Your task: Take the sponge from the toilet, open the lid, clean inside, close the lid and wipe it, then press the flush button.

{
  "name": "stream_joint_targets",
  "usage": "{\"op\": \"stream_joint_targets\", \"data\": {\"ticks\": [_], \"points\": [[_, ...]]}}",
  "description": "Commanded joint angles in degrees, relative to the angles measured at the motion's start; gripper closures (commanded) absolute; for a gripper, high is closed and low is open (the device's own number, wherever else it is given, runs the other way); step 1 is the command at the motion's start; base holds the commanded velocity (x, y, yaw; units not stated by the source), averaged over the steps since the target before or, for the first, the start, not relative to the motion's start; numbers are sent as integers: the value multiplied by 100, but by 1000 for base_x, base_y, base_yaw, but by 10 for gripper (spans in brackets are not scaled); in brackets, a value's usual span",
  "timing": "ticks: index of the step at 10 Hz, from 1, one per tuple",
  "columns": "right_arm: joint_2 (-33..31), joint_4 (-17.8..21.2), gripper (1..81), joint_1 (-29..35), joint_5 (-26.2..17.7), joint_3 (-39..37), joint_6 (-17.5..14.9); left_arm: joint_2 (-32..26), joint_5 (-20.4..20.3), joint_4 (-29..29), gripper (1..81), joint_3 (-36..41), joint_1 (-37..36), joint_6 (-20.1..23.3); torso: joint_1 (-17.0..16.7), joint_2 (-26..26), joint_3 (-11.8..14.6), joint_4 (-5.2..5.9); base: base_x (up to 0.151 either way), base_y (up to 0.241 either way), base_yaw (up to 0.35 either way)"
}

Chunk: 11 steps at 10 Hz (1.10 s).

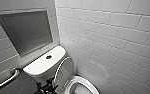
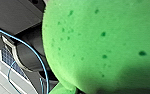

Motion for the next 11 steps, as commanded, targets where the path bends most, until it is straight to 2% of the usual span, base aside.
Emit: {"op": "stream_joint_targets", "data": {"ticks": [1,2,7,9,11], "points": [[30,55,811,-160,-382,129,4,-323,-90,415,10,250,-435,-237,0,0,0,0,0,0,0],[22,47,811,-169,-382,129,-4,-350,-266,432,10,250,-329,-255,0,0,0,0,0,0,0],[30,55,811,-186,-382,129,4,-508,-557,748,10,180,-4,-457,0,0,0,0,0,0,0],[3,55,811,-186,-374,138,5,-587,-960,1213,10,197,303,-667,0,0,0,0,0,0,0],[3,55,811,-169,-374,138,5,-596,-1006,2003,10,198,707,-913,0,0,0,0,0,0,0]]}}
